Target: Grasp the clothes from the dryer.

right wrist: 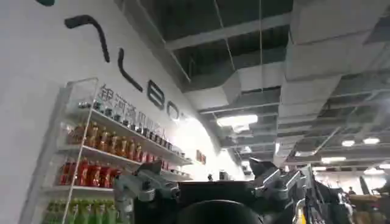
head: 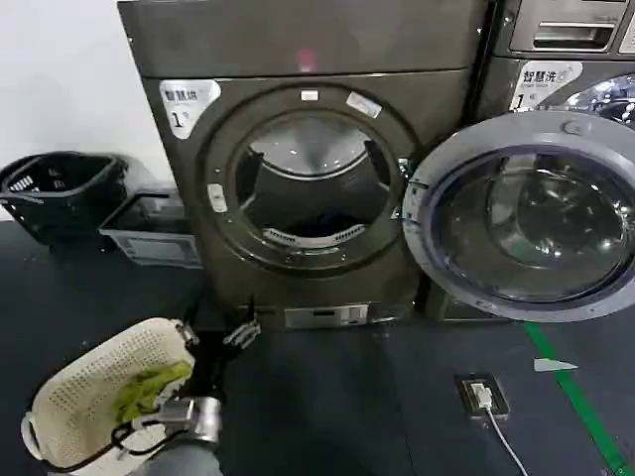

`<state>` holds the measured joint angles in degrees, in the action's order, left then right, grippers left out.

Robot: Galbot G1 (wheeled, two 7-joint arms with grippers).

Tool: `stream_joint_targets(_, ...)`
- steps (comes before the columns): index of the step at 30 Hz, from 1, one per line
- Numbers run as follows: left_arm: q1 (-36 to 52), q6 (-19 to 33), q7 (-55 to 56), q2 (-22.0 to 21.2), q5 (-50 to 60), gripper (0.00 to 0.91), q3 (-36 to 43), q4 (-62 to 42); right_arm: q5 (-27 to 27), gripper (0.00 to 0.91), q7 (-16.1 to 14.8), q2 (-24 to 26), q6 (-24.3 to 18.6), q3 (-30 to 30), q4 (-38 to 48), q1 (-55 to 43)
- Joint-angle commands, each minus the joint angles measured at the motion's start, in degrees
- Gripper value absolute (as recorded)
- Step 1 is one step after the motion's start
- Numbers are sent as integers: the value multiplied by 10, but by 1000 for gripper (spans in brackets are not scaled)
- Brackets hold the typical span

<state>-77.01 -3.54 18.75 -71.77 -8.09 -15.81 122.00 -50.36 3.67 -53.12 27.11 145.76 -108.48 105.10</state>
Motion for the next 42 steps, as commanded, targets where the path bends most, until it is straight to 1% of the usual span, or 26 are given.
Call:
stream_joint_targets(1, 1, -1, -1, 1, 0, 907, 0, 2, -8, 907, -5, 0, -9, 0, 1, 0)
stream_joint_targets(8, -6, -2, -2, 1, 2, 907, -2, 7, -10, 907, -4, -8, -13, -2, -8, -1)
stream_joint_targets(42, -16, -6, -5, -13, 10, 907, 5, 9, -15, 907, -9, -12, -14, -18, -21, -18)
